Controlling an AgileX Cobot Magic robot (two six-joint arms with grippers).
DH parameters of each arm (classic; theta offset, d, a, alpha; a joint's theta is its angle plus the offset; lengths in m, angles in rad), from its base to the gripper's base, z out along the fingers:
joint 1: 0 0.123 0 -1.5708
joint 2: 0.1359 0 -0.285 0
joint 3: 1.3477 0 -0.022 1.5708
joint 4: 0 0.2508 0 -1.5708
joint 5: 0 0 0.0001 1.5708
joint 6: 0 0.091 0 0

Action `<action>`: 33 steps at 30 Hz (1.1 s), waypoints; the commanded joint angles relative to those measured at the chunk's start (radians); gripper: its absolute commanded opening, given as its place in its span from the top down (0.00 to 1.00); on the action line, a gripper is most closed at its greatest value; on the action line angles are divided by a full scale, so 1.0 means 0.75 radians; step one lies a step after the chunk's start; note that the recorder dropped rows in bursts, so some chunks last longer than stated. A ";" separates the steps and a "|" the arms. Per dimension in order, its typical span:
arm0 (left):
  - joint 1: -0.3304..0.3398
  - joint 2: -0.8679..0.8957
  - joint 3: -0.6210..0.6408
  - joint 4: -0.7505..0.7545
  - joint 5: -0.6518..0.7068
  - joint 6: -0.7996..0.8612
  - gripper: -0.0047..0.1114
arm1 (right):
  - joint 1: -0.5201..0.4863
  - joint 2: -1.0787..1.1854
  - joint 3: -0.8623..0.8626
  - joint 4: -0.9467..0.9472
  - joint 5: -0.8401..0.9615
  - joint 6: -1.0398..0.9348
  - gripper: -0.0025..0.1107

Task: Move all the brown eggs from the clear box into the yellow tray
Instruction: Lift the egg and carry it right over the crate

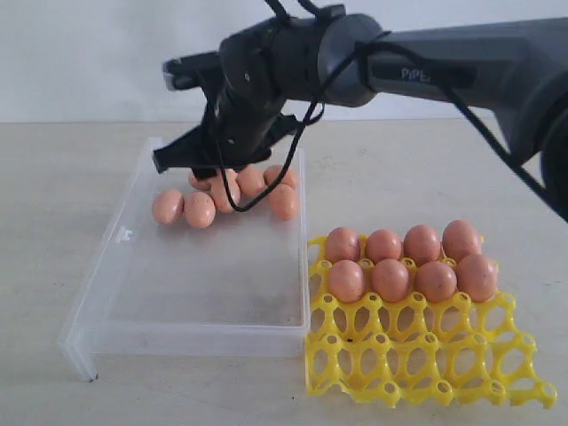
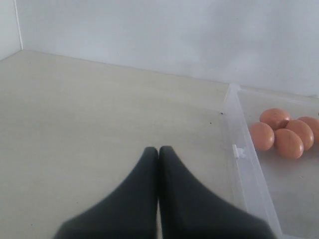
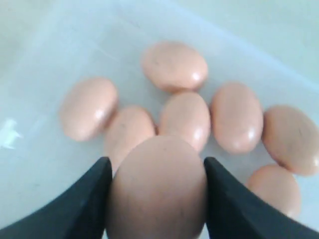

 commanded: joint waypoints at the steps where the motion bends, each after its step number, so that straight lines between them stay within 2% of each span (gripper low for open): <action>1: -0.004 0.004 0.000 -0.010 0.001 -0.010 1.00 | 0.063 -0.115 -0.001 0.006 -0.084 -0.136 0.98; 5: -0.004 0.004 0.000 -0.010 0.001 -0.010 1.00 | 0.155 -0.214 0.040 0.000 -0.181 -0.156 0.98; 7: -0.004 0.004 0.000 -0.010 0.001 -0.010 1.00 | 0.197 -0.257 0.134 0.000 -0.364 -0.156 0.98; 8: -0.004 0.004 0.000 -0.010 0.001 -0.010 1.00 | 0.230 -0.308 0.259 0.004 -0.623 -0.147 0.98; 9: -0.004 0.004 0.000 -0.010 0.001 -0.010 1.00 | 0.245 -0.337 0.320 0.005 -0.745 -0.120 0.98; 10: -0.004 0.004 0.000 -0.010 0.001 -0.010 1.00 | 0.276 -0.426 0.477 0.005 -1.023 -0.035 0.98; 11: -0.004 0.004 0.000 -0.010 0.001 -0.010 1.00 | 0.298 -0.513 0.621 0.005 -1.199 0.029 0.98; 14: -0.004 0.004 0.000 -0.010 0.001 -0.010 1.00 | 0.291 -0.706 0.944 0.005 -1.403 0.057 0.98; 16: -0.004 0.004 0.000 -0.010 0.001 -0.010 1.00 | 0.237 -0.848 1.170 0.040 -1.490 0.049 0.98; 18: -0.004 0.004 0.000 -0.010 0.001 -0.010 1.00 | 0.138 -1.036 1.409 0.226 -1.679 0.004 0.98; 19: -0.004 0.004 0.000 -0.010 0.001 -0.010 1.00 | 0.074 -1.132 1.533 0.417 -1.733 -0.095 0.98; 21: -0.004 0.004 0.000 -0.010 0.001 -0.010 1.00 | -0.015 -1.224 1.622 0.602 -1.729 -0.285 0.98; 23: -0.004 0.004 0.000 -0.010 0.001 -0.010 1.00 | -0.102 -1.269 1.670 0.668 -1.713 -0.492 0.98; 25: -0.004 0.004 0.000 -0.010 0.001 -0.010 1.00 | -0.204 -1.275 1.691 0.699 -1.708 -0.557 0.98; 28: -0.004 0.004 0.000 -0.010 0.001 -0.010 1.00 | -0.359 -1.258 1.691 0.854 -1.711 -0.466 0.98; 33: -0.004 0.004 0.000 -0.010 0.001 -0.010 1.00 | -0.650 -1.252 1.691 0.894 -1.734 0.090 0.98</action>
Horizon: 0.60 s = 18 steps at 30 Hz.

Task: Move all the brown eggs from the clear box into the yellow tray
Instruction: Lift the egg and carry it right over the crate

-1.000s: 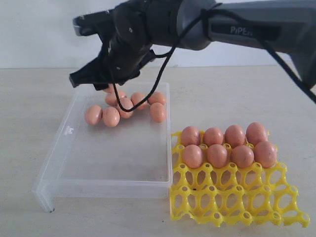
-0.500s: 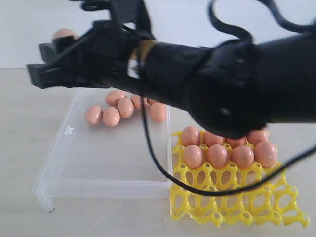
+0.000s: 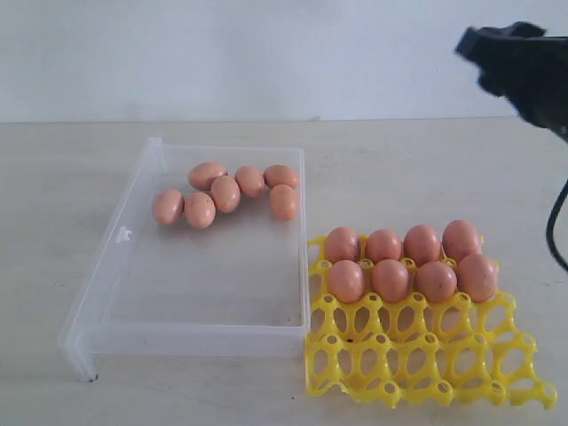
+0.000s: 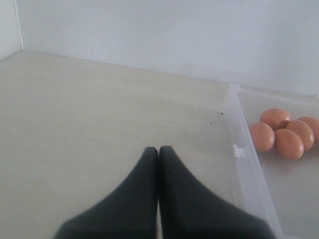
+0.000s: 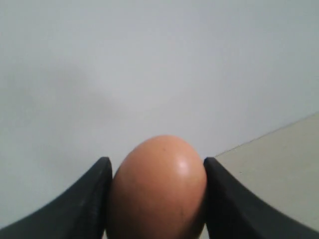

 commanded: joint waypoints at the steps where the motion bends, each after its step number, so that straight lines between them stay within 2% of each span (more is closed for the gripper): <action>1: -0.004 0.004 0.000 -0.010 0.001 -0.010 1.00 | -0.228 0.008 0.007 0.005 -0.047 0.420 0.98; 4: -0.004 0.004 0.000 -0.010 0.001 -0.010 1.00 | -0.387 0.054 0.007 -0.104 -0.118 0.555 0.98; 7: -0.004 0.004 0.000 -0.010 0.001 -0.010 1.00 | -0.545 0.128 0.007 -0.253 -0.116 0.800 0.98; 10: -0.004 0.004 0.000 -0.010 0.001 -0.010 1.00 | -0.694 0.212 0.007 -0.728 -0.151 1.269 0.98; 11: -0.004 0.004 0.000 -0.010 0.001 -0.010 1.00 | -0.737 0.259 0.007 -1.059 -0.261 1.463 0.98; 12: -0.004 0.004 0.000 -0.010 0.001 -0.010 1.00 | -0.779 0.305 0.004 -1.274 -0.433 1.559 0.98; 14: -0.004 0.004 0.000 -0.010 0.001 -0.010 1.00 | -0.833 0.408 -0.028 -1.721 -0.813 1.690 0.98; 18: -0.004 0.004 0.000 -0.010 0.001 -0.010 1.00 | -0.788 0.519 -0.130 -2.315 -0.830 1.767 0.98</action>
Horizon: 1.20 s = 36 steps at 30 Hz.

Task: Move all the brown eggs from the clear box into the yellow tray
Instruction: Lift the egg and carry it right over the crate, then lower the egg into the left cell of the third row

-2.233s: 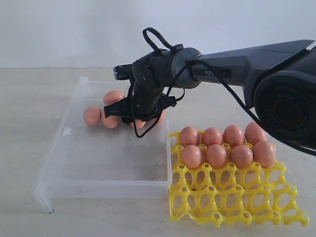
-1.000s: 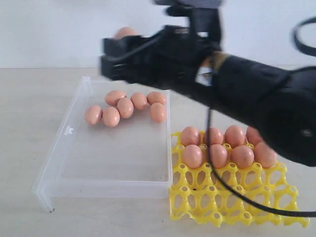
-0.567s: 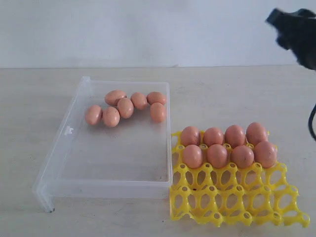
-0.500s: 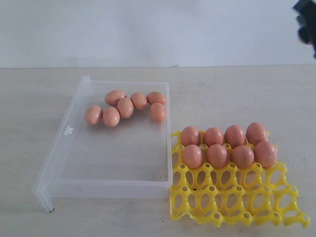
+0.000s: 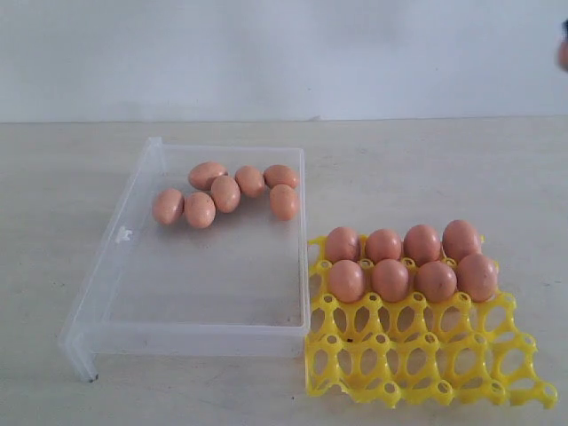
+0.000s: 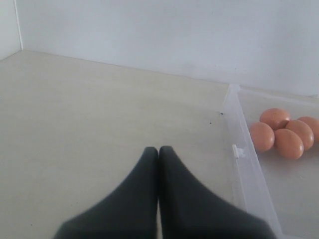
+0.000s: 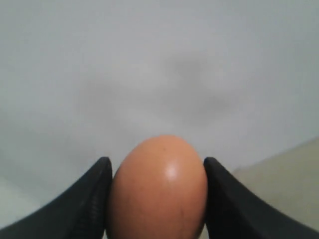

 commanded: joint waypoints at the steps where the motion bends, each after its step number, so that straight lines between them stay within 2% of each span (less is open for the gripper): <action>1: -0.004 0.004 0.000 -0.010 0.001 -0.010 1.00 | 0.056 0.102 -0.084 -0.726 -0.136 0.096 0.98; 5: -0.004 0.004 0.000 -0.010 0.001 -0.010 1.00 | 0.215 0.127 -0.085 -0.909 -0.132 0.036 0.98; 7: -0.004 0.004 0.000 -0.010 0.001 -0.010 1.00 | 0.318 0.127 -0.085 -0.977 -0.040 -0.001 0.98; 8: -0.004 0.004 0.000 -0.010 0.001 -0.010 1.00 | 0.422 0.127 -0.085 -1.031 0.085 -0.049 0.98; 10: -0.004 0.004 0.000 -0.010 0.001 -0.010 1.00 | 0.542 0.127 -0.085 -1.039 0.289 -0.087 0.98; 12: -0.004 0.004 0.000 -0.010 0.001 -0.010 1.00 | 0.611 0.127 -0.085 -1.035 0.436 -0.087 0.98; 18: -0.004 0.004 0.000 -0.010 0.001 -0.010 1.00 | 0.638 0.178 -0.082 -1.050 0.526 -0.155 0.98; 22: -0.004 0.004 0.000 -0.010 0.001 -0.010 1.00 | 0.638 0.230 -0.082 -1.041 0.439 -0.180 0.98; 36: -0.004 0.004 0.000 -0.010 0.001 -0.010 1.00 | 0.638 0.155 -0.082 -1.069 0.440 -0.207 0.98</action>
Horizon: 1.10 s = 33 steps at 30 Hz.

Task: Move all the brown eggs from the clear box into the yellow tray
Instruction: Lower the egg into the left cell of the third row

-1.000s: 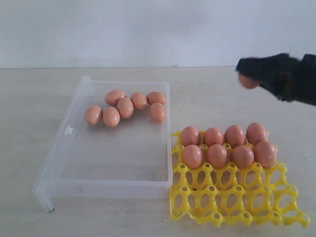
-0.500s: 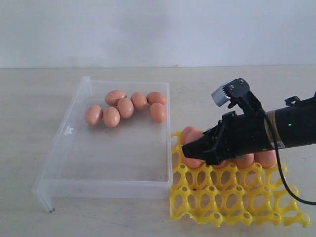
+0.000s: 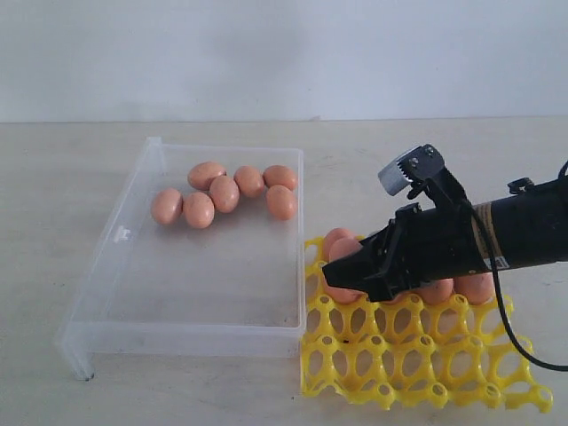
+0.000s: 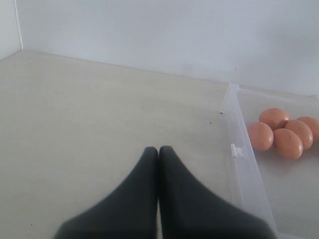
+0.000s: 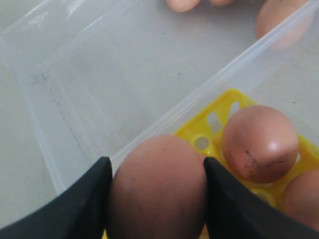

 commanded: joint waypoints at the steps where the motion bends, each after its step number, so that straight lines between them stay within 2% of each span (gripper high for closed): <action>1: -0.004 0.004 0.000 -0.010 0.001 -0.010 1.00 | 0.003 -0.074 0.000 -0.062 -0.027 -0.018 0.98; 5: -0.004 0.004 0.000 -0.010 0.001 -0.010 1.00 | 0.003 -0.112 0.000 -0.145 -0.038 -0.018 0.98; 13: -0.004 0.004 0.000 -0.010 0.001 -0.010 1.00 | 0.003 -0.103 0.000 -0.148 -0.073 -0.014 0.96; 19: -0.004 0.004 0.000 -0.010 0.001 -0.010 1.00 | 0.003 -0.103 0.000 -0.148 -0.073 0.005 0.71; 22: -0.004 0.004 0.000 -0.010 0.001 -0.010 1.00 | 0.003 -0.103 0.000 -0.145 -0.073 0.005 0.62; 33: -0.004 0.004 0.000 -0.010 0.001 -0.010 1.00 | 0.003 -0.103 0.000 -0.070 -0.151 -0.066 0.62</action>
